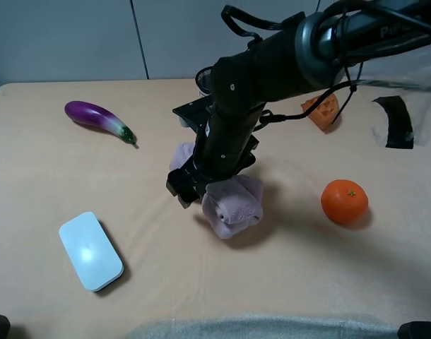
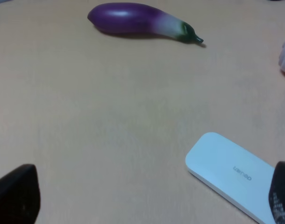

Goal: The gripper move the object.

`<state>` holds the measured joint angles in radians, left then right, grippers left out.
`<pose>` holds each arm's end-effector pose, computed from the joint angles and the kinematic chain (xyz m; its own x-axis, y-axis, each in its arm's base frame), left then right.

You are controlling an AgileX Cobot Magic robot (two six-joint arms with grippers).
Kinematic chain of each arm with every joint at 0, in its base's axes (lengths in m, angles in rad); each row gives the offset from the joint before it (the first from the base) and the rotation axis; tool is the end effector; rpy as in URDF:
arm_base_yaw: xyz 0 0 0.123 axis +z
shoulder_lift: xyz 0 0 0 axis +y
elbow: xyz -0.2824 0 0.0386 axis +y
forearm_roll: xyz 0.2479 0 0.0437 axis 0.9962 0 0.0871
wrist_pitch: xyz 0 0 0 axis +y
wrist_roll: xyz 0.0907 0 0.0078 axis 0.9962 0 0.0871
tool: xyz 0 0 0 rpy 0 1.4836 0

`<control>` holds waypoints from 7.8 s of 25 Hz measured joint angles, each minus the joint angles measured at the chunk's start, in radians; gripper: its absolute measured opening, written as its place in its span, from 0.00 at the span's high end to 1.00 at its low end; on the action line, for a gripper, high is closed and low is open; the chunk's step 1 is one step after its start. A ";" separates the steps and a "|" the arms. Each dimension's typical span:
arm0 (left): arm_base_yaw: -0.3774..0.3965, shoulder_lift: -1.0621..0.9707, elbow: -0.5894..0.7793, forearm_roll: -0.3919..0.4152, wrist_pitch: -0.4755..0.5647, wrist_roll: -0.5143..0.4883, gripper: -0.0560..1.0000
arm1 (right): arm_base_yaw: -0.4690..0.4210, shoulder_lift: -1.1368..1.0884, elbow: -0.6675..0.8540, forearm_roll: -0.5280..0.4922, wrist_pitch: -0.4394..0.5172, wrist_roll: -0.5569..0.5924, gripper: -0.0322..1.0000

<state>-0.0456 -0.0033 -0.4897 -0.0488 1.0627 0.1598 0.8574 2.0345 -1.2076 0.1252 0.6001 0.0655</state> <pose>-0.0045 -0.0037 0.2742 -0.4475 0.1561 -0.8806 0.1453 0.9843 0.1006 0.2450 0.2929 0.1171 -0.7561 -0.6172 -0.2177 -0.6470 0.7549 0.1067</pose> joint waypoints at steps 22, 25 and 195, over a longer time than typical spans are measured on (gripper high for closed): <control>0.000 0.000 0.000 0.002 0.000 0.000 0.02 | 0.000 0.010 0.000 -0.036 -0.015 0.004 0.61; 0.000 0.000 0.000 0.002 0.000 0.000 0.02 | 0.000 0.010 0.000 -0.036 -0.012 0.004 0.64; 0.000 0.000 0.000 0.002 0.000 -0.001 0.02 | -0.953 0.084 -0.218 -0.117 0.114 0.005 0.30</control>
<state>-0.0456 -0.0033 -0.4897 -0.0468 1.0627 0.1589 -0.0952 2.1182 -1.4257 0.0077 0.7142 0.0701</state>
